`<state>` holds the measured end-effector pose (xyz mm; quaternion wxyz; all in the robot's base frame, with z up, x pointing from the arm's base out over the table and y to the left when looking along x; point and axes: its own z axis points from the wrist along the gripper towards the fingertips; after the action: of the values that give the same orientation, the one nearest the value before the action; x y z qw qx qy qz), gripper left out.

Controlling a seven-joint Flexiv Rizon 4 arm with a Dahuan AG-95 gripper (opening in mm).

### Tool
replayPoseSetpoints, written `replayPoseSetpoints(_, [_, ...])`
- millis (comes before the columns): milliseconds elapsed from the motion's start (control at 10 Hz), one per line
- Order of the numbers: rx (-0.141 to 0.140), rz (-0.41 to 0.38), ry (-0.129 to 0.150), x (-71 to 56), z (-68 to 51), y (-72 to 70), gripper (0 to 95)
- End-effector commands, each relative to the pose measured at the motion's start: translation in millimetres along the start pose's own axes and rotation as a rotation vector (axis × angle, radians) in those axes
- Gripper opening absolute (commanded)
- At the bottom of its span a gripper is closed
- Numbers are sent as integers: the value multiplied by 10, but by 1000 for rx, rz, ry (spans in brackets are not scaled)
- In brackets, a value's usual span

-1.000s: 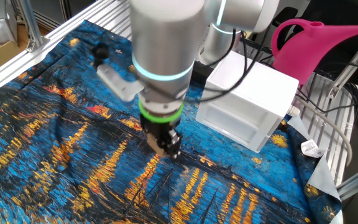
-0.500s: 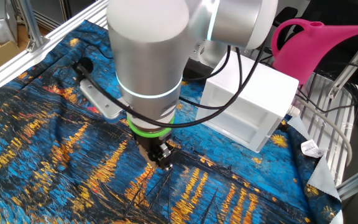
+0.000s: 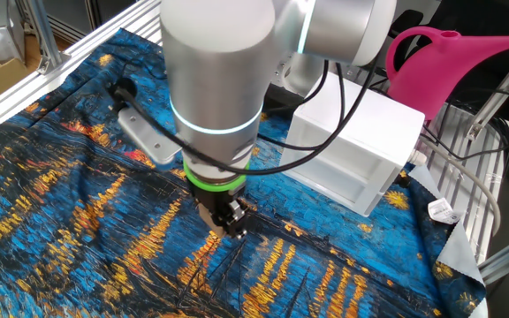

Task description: Pick up the small block on the left and move it to the right

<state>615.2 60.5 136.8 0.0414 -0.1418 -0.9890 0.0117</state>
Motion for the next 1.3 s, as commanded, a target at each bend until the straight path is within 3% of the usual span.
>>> replayPoseSetpoints(100, [-1, 0, -2, 14, 5, -6, 0])
replayPoseSetpoints(700, [-1, 19, -8, 28, 15, -7, 0])
replayPoseSetpoints(800, [8, 44, -7, 38, 19, -8, 760])
replayPoseSetpoints(900, [13, 31, -6, 46, 24, -9, 950])
replayPoseSetpoints(1300, [16, 27, -9, 70, 36, -12, 950])
